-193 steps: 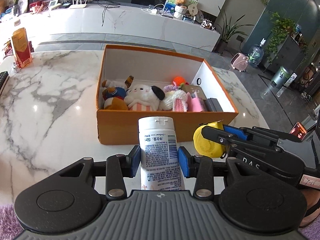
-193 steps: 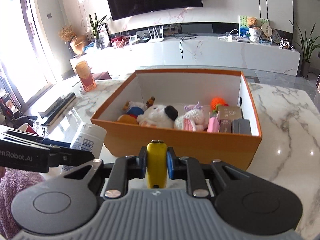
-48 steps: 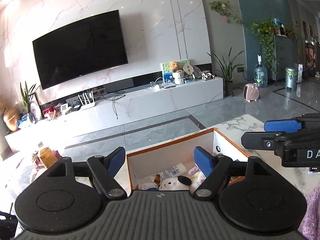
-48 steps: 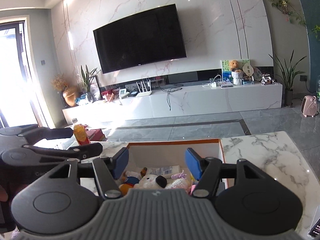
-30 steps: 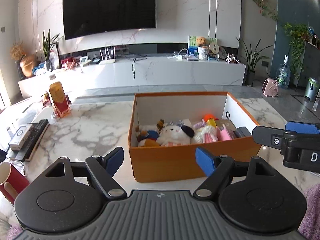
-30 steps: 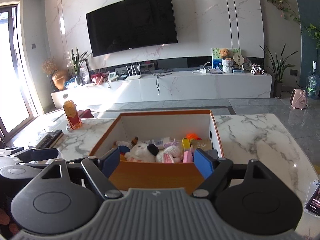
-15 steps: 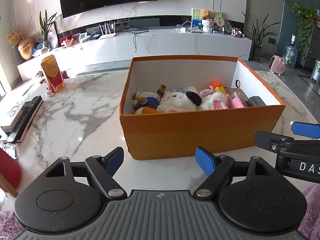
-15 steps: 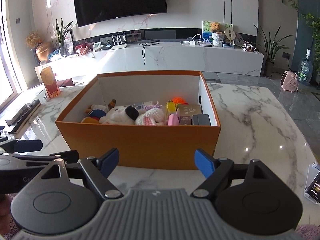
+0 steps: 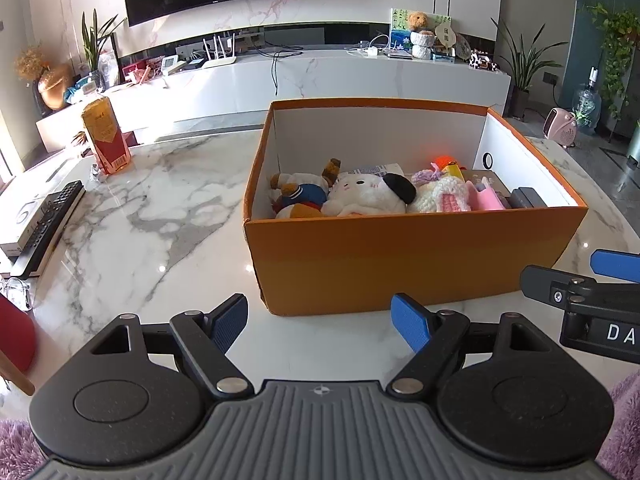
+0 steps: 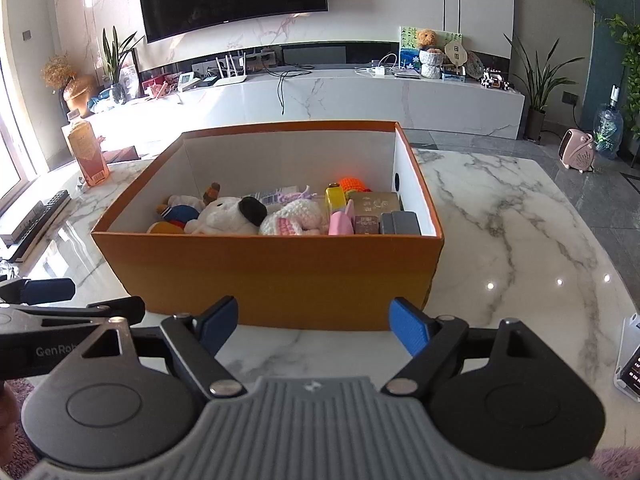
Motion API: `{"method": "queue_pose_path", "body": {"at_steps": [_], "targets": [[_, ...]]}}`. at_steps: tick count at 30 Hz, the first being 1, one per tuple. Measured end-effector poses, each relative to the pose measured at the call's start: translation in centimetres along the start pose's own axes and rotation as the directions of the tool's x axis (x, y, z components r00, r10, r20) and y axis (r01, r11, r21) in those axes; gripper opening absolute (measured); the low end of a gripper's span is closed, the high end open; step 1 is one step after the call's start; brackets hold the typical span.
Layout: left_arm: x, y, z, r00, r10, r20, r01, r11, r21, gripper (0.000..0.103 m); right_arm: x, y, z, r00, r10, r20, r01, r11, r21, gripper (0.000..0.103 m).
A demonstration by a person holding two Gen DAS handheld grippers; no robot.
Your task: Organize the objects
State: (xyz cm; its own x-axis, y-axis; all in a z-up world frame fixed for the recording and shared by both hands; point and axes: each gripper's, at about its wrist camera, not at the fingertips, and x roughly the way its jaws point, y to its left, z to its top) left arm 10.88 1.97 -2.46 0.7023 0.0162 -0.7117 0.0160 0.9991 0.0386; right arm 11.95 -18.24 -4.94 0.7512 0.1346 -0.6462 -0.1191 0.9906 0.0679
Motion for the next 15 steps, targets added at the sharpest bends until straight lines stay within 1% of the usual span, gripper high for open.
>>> {"method": "queue_pose_path", "body": {"at_steps": [15], "targets": [[-1.3, 0.1, 0.5, 1.000, 0.008, 0.026, -0.008, 1.000, 0.001, 0.093, -1.0, 0.3, 0.4, 1.000, 0.003, 0.021, -0.003, 1.000, -0.007, 0.084]]}}
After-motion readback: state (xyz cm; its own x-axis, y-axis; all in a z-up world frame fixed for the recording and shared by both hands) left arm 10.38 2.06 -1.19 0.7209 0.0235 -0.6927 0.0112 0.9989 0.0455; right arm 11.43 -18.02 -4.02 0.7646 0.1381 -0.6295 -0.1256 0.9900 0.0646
